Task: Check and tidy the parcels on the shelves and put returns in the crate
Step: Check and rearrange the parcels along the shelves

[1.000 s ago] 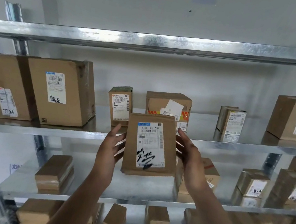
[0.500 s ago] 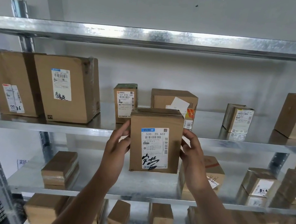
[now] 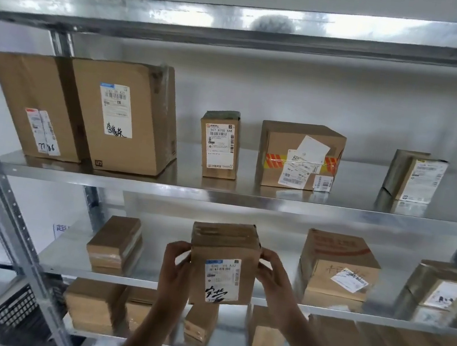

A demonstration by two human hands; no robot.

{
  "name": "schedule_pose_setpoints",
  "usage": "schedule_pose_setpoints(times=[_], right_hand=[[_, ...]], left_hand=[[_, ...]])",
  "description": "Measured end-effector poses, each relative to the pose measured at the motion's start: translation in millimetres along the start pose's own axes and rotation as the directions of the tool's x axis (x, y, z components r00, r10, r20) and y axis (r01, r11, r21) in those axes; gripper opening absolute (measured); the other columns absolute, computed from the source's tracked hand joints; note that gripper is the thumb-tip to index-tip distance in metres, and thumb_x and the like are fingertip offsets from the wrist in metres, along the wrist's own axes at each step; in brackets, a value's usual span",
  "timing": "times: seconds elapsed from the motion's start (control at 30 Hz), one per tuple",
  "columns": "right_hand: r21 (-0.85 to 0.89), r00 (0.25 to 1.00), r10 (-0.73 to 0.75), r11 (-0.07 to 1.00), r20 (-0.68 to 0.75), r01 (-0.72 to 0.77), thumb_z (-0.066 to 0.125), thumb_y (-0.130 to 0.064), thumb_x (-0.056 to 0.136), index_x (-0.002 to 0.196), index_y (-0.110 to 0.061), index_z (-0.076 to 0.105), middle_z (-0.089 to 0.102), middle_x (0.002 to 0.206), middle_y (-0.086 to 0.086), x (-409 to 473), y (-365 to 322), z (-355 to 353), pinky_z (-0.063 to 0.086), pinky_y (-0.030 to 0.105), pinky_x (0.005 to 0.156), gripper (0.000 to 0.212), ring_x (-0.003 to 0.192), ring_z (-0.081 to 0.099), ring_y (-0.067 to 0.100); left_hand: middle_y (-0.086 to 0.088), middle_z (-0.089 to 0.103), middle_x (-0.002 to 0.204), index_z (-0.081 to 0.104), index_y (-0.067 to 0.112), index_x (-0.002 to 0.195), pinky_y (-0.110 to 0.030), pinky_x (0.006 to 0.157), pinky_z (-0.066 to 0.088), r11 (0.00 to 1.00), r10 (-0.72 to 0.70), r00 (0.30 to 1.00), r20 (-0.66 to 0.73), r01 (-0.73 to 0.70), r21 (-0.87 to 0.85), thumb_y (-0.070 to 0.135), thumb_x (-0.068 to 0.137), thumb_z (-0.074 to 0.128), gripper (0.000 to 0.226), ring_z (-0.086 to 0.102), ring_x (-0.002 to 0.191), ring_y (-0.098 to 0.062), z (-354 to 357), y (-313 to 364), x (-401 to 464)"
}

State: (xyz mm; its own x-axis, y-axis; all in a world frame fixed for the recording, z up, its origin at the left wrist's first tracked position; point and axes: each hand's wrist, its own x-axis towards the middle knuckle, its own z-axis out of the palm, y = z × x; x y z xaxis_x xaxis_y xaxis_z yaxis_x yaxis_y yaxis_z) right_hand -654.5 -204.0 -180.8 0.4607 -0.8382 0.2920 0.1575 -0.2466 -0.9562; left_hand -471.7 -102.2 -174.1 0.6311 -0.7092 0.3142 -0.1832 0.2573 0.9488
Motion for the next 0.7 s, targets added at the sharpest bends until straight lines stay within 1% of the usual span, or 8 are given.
schedule_pose_setpoints(times=[0.07,0.2,0.33,0.4,0.5,0.6,0.67,0.7], right_hand=[[-0.055,0.994,0.105,0.993,-0.035,-0.106,0.05,0.001,0.102,0.125,-0.004,0.059,0.074,0.116,0.004,11.6,24.8,9.2,0.059,0.028,0.078,0.025,0.11,0.07,0.023],[-0.185,0.968,0.232,0.952,-0.091,-0.245,0.051,-0.001,0.102,0.124,-0.013,0.062,0.074,0.116,0.003,45.7,71.6,19.3,0.061,0.028,0.077,0.028,0.104,0.073,0.017],[-0.241,0.935,0.314,0.906,-0.165,-0.347,0.056,-0.022,0.087,0.123,-0.025,0.064,0.075,0.117,-0.001,89.0,109.3,28.0,0.058,0.046,0.095,0.038,0.111,0.07,0.021],[-0.272,0.915,0.361,0.875,-0.181,-0.399,0.055,-0.02,0.088,0.126,-0.024,0.061,0.073,0.12,-0.001,107.0,120.6,32.9,0.056,0.046,0.099,0.038,0.113,0.068,0.019],[-0.314,0.89,0.401,0.834,-0.217,-0.453,0.055,-0.02,0.095,0.126,-0.022,0.06,0.07,0.124,0.003,132.7,138.8,38.4,0.059,0.034,0.091,0.032,0.112,0.068,0.02],[-0.304,0.84,0.448,0.79,-0.308,-0.533,0.057,-0.016,0.081,0.107,-0.018,0.068,0.072,0.097,0.009,149.7,143.6,43.2,0.049,0.017,0.066,0.029,0.091,0.068,0.022],[-0.278,0.801,0.476,0.765,-0.362,-0.581,0.057,-0.013,0.073,0.096,-0.017,0.07,0.07,0.082,0.002,154.9,147.4,45.2,0.045,0.019,0.063,0.027,0.086,0.063,0.024],[-0.268,0.787,0.49,0.755,-0.375,-0.598,0.058,-0.009,0.077,0.096,-0.017,0.07,0.07,0.086,0.002,156.1,151.0,46.6,0.046,0.021,0.067,0.023,0.091,0.063,0.025]], left_hand=[[-0.011,0.066,0.114,0.053,0.014,0.119,-0.024,0.06,0.058,0.992,-0.123,0.992,-0.012,0.124,0.007,0.013,0.093,0.053,0.026,0.071,0.094,-0.028,-6.9,-26.7,14.1],[-0.007,0.06,0.131,0.041,0.019,0.143,-0.011,0.061,0.053,0.947,-0.32,0.942,0.101,0.315,0.066,0.0,0.102,0.043,0.044,0.067,0.094,-0.005,-16.9,-66.4,53.9],[-0.001,0.059,0.132,0.042,0.021,0.142,-0.007,0.058,0.05,0.902,-0.432,0.865,0.256,0.408,0.143,0.007,0.1,0.05,0.045,0.064,0.092,0.0,-16.6,-100.3,105.2],[0.002,0.063,0.129,0.05,0.028,0.133,-0.012,0.062,0.052,0.891,-0.453,0.838,0.305,0.424,0.162,0.021,0.094,0.055,0.041,0.067,0.093,-0.001,-12.9,-115.4,126.7],[-0.003,0.061,0.135,0.052,0.026,0.136,-0.017,0.066,0.053,0.855,-0.516,0.783,0.347,0.493,0.161,0.011,0.097,0.056,0.042,0.066,0.107,-0.014,-7.8,-149.2,162.3],[-0.013,0.061,0.131,0.053,0.029,0.139,-0.03,0.078,0.058,0.821,-0.566,0.737,0.369,0.545,0.171,0.024,0.082,0.063,0.058,0.064,0.113,-0.026,0.5,-190.2,188.4],[-0.02,0.067,0.12,0.054,0.029,0.139,-0.037,0.087,0.052,0.806,-0.585,0.72,0.374,0.568,0.166,0.036,0.065,0.062,0.074,0.066,0.108,-0.026,6.3,-222.4,198.7],[-0.02,0.069,0.116,0.053,0.026,0.14,-0.037,0.087,0.052,0.798,-0.593,0.705,0.389,0.58,0.166,0.039,0.063,0.063,0.078,0.067,0.105,-0.026,9.2,-226.2,200.3]])
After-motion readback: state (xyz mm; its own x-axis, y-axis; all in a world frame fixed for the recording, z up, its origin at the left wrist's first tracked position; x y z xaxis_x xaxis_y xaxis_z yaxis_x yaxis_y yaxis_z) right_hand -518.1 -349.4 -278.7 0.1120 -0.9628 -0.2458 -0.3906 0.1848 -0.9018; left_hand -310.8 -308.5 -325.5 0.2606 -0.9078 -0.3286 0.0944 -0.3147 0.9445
